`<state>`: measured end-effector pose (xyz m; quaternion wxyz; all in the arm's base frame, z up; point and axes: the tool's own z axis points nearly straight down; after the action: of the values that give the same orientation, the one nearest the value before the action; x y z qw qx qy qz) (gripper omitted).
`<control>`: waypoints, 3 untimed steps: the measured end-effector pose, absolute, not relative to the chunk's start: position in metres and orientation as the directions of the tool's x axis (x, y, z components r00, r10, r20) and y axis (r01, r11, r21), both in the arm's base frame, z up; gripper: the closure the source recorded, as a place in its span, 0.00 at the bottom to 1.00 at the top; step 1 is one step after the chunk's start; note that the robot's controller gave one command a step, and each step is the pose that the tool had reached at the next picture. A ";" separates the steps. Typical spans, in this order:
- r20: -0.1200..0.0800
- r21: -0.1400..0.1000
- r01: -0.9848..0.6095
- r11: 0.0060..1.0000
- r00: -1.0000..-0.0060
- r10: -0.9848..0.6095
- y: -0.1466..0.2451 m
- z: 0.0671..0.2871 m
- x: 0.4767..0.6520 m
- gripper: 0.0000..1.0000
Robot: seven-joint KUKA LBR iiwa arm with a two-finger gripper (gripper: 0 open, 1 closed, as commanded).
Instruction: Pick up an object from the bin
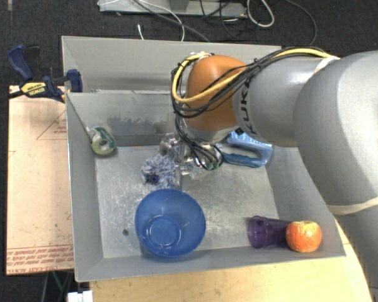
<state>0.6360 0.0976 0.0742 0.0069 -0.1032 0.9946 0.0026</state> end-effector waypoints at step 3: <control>-0.018 0.001 -0.439 0.898 -0.898 -0.439 0.070 0.121 0.639 0.00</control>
Offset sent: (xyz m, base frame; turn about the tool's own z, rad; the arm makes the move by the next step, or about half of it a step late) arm 0.0040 -0.0011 0.1113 -0.0360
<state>0.6391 0.0704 0.1211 0.0085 -0.2253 0.9743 0.0026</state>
